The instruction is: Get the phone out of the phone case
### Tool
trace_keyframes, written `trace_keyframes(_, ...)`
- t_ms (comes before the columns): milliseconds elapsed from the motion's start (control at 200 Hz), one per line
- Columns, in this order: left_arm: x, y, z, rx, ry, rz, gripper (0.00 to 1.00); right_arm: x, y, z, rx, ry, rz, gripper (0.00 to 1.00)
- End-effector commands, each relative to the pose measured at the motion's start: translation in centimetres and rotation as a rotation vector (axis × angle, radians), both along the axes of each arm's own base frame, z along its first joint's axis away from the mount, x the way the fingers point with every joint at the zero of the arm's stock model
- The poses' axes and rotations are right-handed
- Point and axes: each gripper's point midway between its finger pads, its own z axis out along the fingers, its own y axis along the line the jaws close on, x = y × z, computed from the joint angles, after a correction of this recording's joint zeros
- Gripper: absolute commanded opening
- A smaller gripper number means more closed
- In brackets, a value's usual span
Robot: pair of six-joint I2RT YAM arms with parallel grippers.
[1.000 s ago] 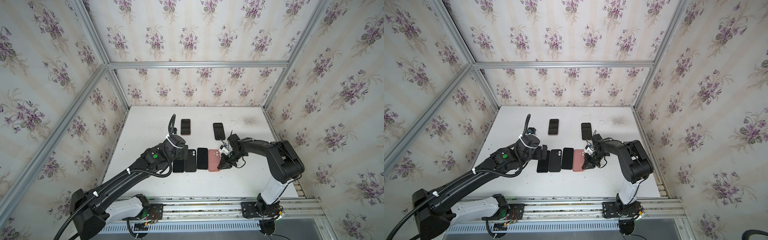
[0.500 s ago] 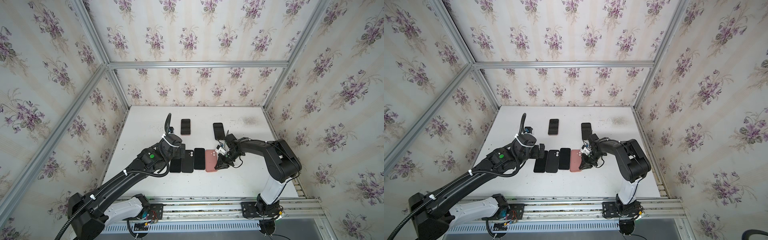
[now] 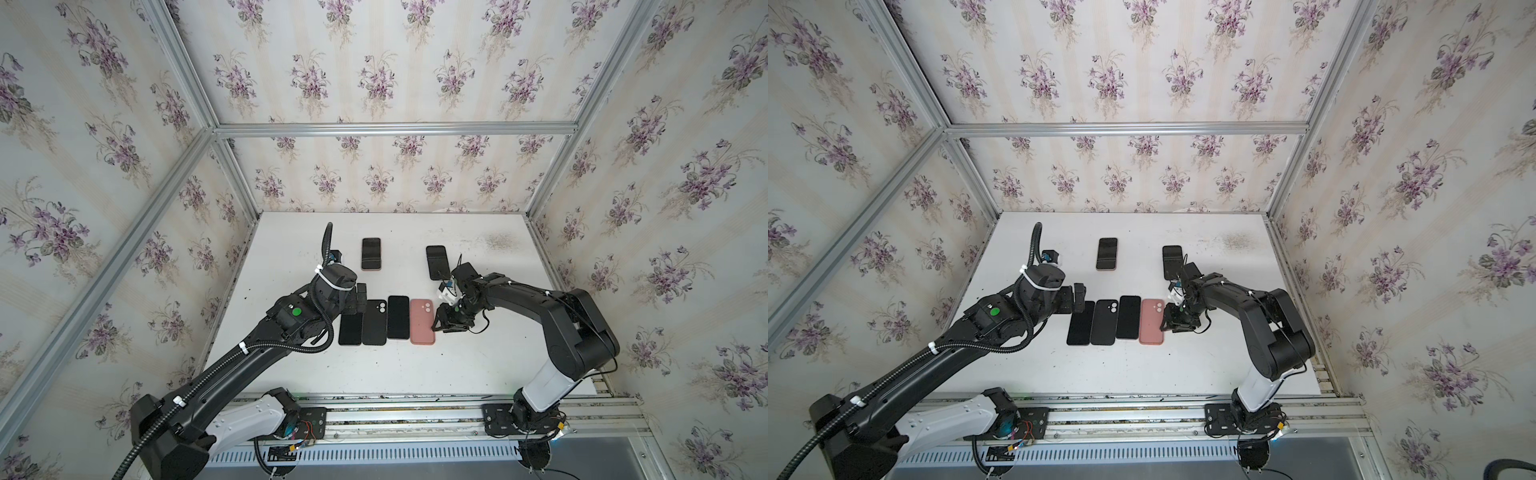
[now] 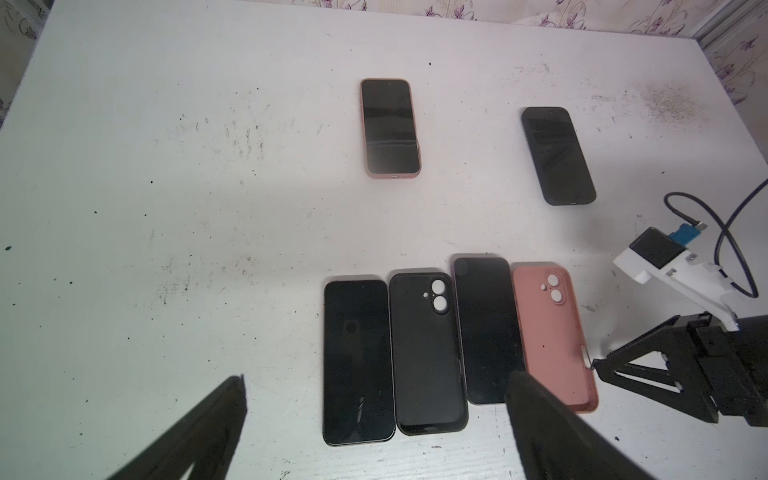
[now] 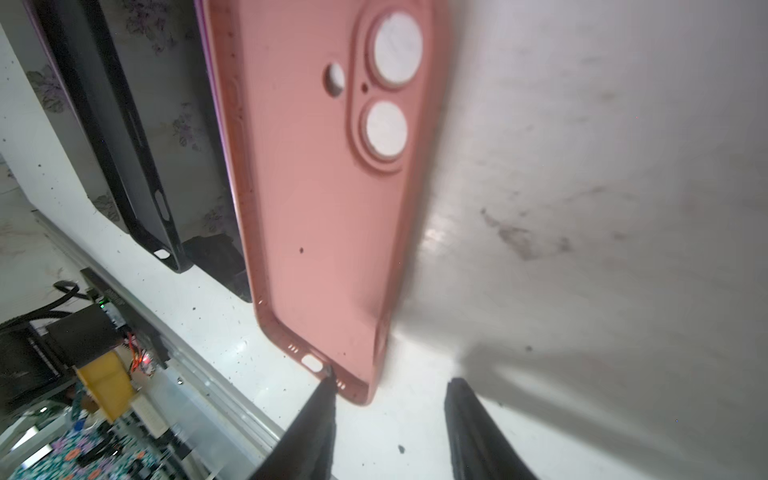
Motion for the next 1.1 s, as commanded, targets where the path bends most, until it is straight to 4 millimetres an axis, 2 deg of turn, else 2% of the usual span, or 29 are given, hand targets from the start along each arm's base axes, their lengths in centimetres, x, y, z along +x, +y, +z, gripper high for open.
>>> trace_keyframes(0,0.2,0.1,1.3,-0.031,-0.025,-0.001,1.0,1.5,-1.2,1.9,-0.062,-0.119,-0.037,0.53)
trace_keyframes(75,0.4,0.4,2.6,-0.05,-0.05,0.001,1.0,2.8,-1.7,4.1,-0.078,-0.219,-0.064,0.57)
trace_keyframes(135,0.6,0.7,3.7,-0.062,-0.074,-0.003,1.0,3.9,-2.2,5.9,-0.092,-0.308,-0.089,0.65)
trace_keyframes(285,0.8,1.4,7.8,-0.082,-0.168,-0.013,1.0,6.5,-3.4,10.2,-0.125,-0.52,-0.143,0.81)
trace_keyframes(335,0.9,1.6,9.2,-0.084,-0.201,-0.014,1.0,7.3,-3.7,11.3,-0.139,-0.574,-0.157,0.99)
trace_keyframes(485,1.1,2.5,13.1,-0.087,-0.29,-0.008,1.0,9.4,-4.2,12.6,-0.173,-0.624,-0.164,0.99)
trace_keyframes(635,0.7,3.7,16.2,-0.107,-0.362,0.014,1.0,11.7,-4.2,11.9,-0.222,-0.583,-0.157,0.99)
trace_keyframes(750,0.2,4.0,17.5,-0.117,-0.394,0.007,1.0,13.8,-4.8,10.1,-0.282,-0.51,-0.171,0.99)
trace_keyframes(884,-0.3,4.1,17.9,-0.119,-0.404,-0.003,1.0,16.2,-4.5,8.0,-0.326,-0.445,-0.15,0.99)
trace_keyframes(1094,-1.1,4.8,16.8,-0.108,-0.377,0.012,1.0,19.2,-3.5,5.1,-0.334,-0.378,-0.148,0.99)
